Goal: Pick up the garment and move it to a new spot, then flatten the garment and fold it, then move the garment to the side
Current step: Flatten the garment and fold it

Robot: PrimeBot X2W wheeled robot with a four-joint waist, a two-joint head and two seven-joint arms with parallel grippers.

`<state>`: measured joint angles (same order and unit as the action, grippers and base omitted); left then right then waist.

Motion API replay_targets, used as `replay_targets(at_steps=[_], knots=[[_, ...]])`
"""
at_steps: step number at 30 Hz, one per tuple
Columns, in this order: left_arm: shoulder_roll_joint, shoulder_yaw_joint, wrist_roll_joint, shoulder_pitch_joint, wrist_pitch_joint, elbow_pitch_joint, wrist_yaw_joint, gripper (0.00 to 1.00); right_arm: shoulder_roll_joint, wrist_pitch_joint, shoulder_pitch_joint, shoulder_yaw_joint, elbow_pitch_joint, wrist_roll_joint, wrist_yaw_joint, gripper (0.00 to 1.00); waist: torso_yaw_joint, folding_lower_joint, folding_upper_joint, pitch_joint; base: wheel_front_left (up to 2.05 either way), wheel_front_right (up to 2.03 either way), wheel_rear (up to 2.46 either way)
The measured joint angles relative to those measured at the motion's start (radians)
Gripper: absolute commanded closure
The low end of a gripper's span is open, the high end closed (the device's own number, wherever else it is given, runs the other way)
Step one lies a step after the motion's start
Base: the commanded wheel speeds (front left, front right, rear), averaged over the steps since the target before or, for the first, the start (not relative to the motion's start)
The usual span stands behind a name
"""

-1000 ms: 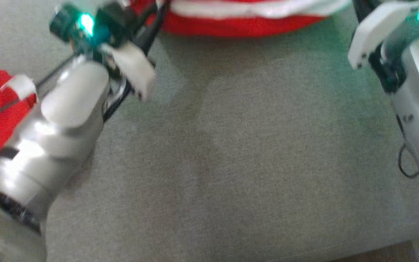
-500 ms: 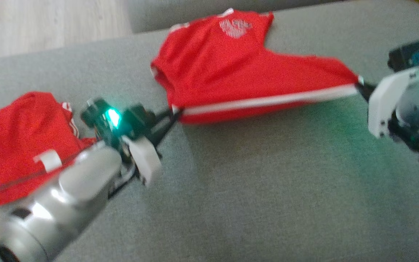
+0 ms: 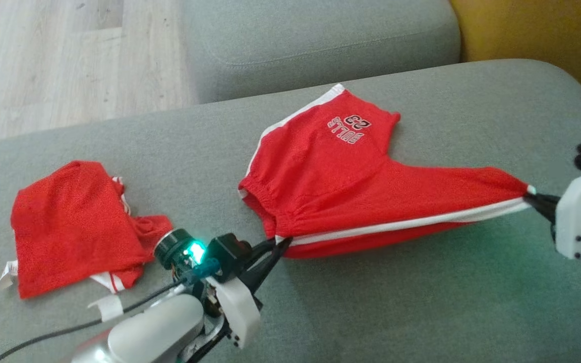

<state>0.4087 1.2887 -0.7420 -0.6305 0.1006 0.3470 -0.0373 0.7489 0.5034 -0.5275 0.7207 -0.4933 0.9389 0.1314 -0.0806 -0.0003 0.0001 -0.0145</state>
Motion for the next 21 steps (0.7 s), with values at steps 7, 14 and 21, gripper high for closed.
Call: replay_targets(at_steps=[7, 14, 21], knots=[[0.019, -0.051, -0.025, -0.004, -0.012, -0.072, -0.092, 1.0, 0.003, -0.072, 0.026, -0.161, 0.082, -0.038, 0.0, 1.0, 0.023, 0.0004, 0.0, 0.036, 0.0, 0.0, 0.0], [-0.011, -0.099, -0.03, -0.084, -0.012, -0.044, -0.131, 1.0, -0.1, -0.168, -0.024, -0.328, 0.067, -0.179, 0.0, 1.0, 0.057, 0.0005, 0.0, 0.116, 0.0, 0.0, 0.0], [-0.053, -0.123, -0.034, -0.135, -0.01, 0.015, -0.148, 1.0, -0.2, -0.214, -0.142, -0.414, 0.009, -0.314, 0.0, 1.0, 0.097, 0.0006, 0.0, 0.197, 0.0, 0.0, 0.0]])
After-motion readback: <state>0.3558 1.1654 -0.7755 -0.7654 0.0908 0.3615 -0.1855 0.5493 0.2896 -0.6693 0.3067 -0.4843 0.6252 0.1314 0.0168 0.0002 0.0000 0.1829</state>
